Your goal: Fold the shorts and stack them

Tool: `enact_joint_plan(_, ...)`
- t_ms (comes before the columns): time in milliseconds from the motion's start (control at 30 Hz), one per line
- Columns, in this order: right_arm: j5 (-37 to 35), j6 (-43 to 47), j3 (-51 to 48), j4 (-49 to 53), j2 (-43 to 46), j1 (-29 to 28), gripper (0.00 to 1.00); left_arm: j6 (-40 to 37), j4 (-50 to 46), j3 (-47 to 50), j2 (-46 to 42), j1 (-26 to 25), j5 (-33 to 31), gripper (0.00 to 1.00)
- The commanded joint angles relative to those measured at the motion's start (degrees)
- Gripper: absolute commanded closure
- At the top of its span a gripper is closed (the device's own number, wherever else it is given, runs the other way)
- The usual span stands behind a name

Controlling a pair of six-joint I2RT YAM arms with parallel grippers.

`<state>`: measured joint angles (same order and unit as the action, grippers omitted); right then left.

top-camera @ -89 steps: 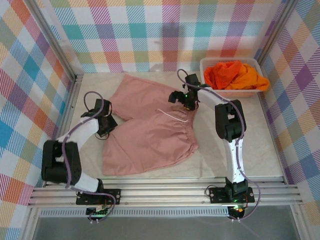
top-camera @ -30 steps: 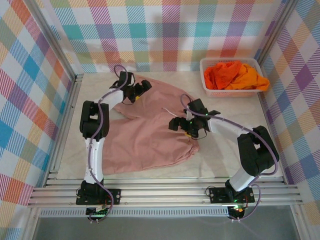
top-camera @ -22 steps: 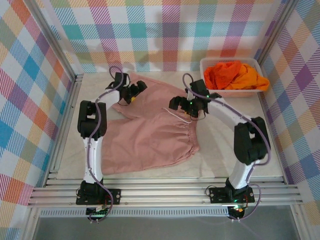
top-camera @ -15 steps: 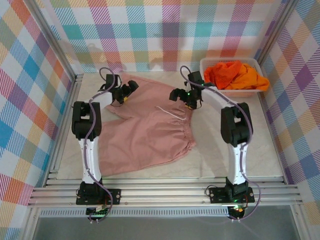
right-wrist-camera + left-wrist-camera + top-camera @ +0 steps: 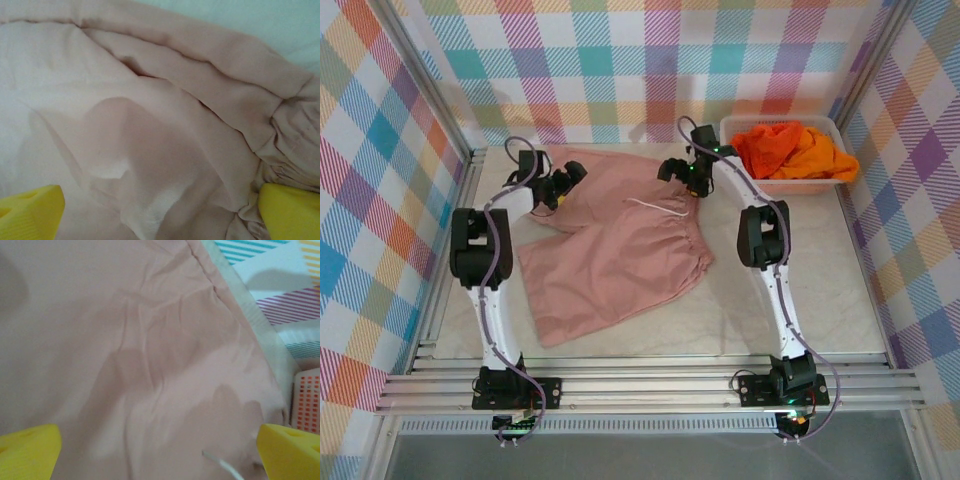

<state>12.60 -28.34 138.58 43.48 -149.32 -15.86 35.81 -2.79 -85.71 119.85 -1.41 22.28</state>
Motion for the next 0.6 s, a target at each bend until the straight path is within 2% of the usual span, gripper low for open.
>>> enact_joint_plan(0,-3.14,-2.59,2.19,5.64,-2.24,2.72,0.01,0.29,-1.59,4.21,-12.49,0.31,-3.08,0.00)
enact_joint_plan(133,-4.04,-3.64,-0.36,4.07,1.21,3.11,0.00,2.58,-3.43,14.56,-25.16,-0.57,-7.59,0.00)
enact_joint_plan(333,2.25,-5.14,-9.83,-5.00,12.04,1.93,0.00,6.16,-17.54,26.44,-39.89,-4.99,-15.94,0.00)
enact_joint_plan(567,5.48,-5.50,-24.90,-13.59,28.69,-0.33,0.01,17.49,-30.49,40.06,-56.26,-12.06,-23.97,0.01)
